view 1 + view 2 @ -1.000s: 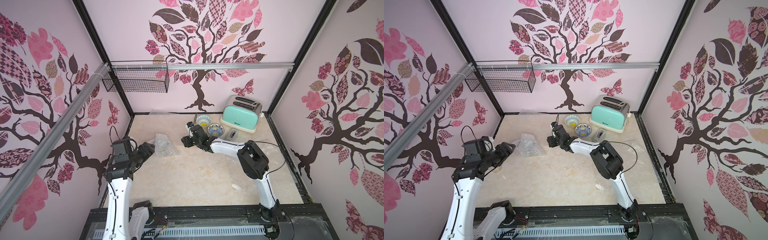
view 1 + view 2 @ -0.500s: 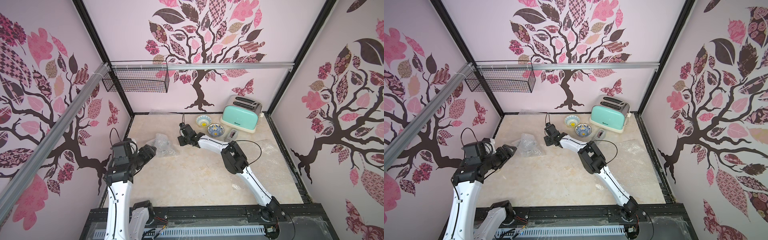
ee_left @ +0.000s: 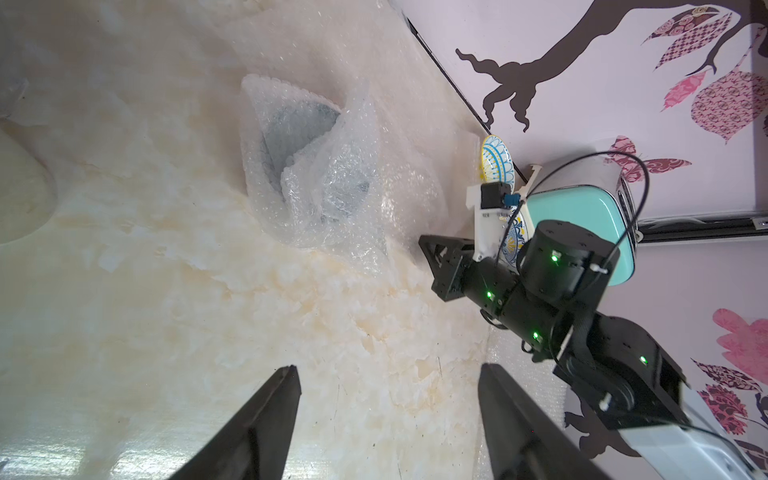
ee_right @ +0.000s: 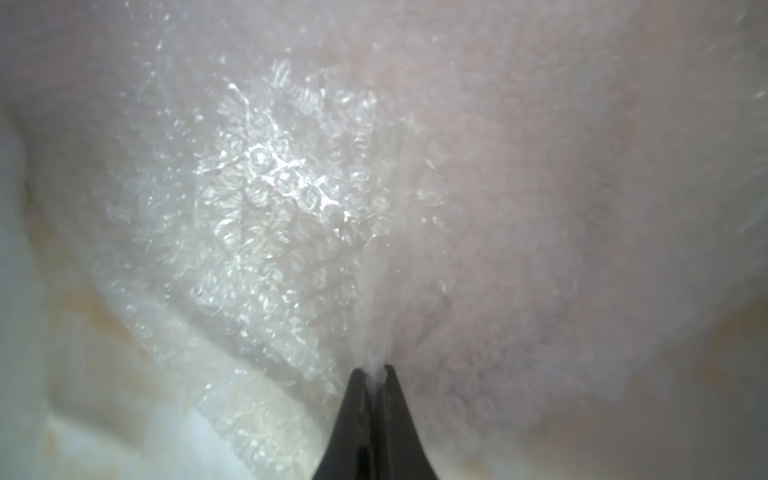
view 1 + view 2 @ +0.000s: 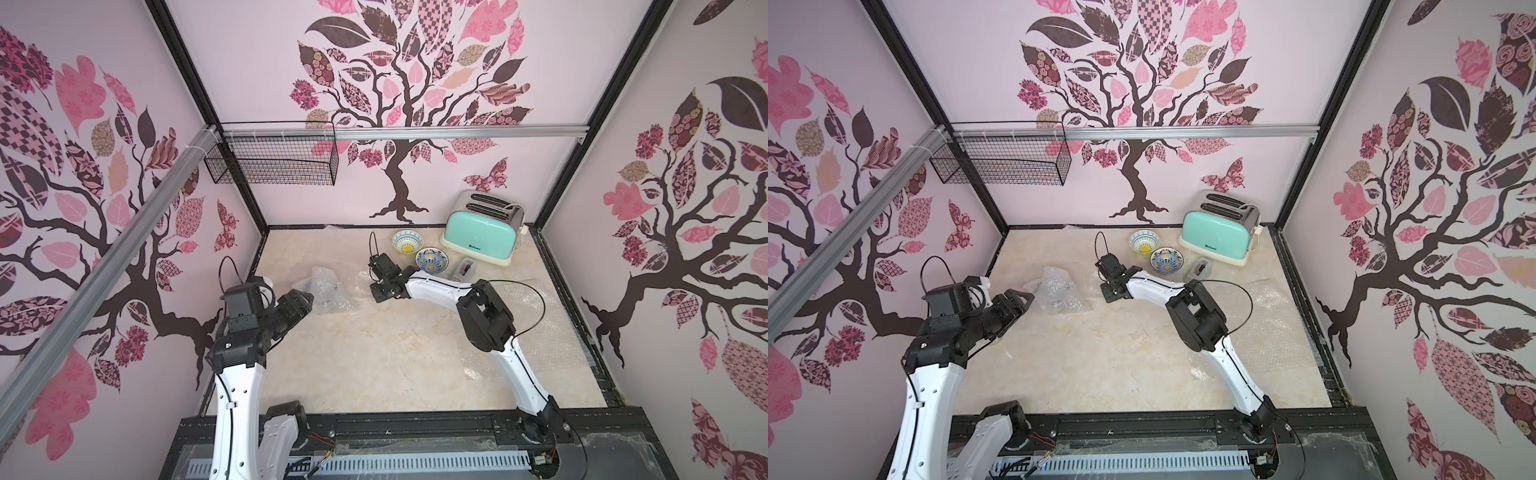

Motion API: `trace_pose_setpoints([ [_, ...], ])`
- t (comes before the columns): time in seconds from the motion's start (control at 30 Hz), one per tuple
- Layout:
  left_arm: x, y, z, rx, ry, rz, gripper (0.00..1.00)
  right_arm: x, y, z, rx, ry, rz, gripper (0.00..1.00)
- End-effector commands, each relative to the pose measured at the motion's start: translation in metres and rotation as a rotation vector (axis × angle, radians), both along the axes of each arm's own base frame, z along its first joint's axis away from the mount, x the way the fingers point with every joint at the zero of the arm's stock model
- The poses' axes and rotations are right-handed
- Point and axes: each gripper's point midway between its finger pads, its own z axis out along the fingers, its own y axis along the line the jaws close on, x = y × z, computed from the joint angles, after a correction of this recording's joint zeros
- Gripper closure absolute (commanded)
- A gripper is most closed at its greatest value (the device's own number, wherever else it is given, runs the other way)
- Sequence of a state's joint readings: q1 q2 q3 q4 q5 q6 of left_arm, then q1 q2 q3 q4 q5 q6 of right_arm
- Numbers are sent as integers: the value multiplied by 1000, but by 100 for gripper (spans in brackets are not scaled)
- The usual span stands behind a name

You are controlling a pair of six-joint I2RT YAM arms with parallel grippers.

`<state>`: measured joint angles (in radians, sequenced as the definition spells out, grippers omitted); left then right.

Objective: Wrap bowls in bubble wrap
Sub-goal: Move the bubble wrap to the center of the board.

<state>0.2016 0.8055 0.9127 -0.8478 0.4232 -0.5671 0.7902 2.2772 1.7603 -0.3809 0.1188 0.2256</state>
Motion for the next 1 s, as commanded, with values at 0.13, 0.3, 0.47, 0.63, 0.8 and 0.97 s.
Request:
trace_pose_setpoints([
  [0.13, 1, -3, 0, 3, -21, -32, 26, -70, -41, 58, 90, 24, -15, 97],
  [0.3, 1, -6, 1, -4, -25, -50, 26, -137, -86, 39, 7, 86, 32, 97],
  [0.47, 2, -11, 2, -20, -34, -76, 26, -202, -145, 20, -95, 160, 76, 97],
  [0.63, 5, -15, 7, -35, -58, -94, 27, -238, -158, 48, -43, 138, 135, 97],
  [0.8, 9, -25, 1, -48, -31, -146, 27, -265, -136, 63, 75, 165, 291, 97],
  [0.97, 8, -38, -3, -23, -14, -192, 27, -269, -130, 35, -46, 217, 309, 97],
])
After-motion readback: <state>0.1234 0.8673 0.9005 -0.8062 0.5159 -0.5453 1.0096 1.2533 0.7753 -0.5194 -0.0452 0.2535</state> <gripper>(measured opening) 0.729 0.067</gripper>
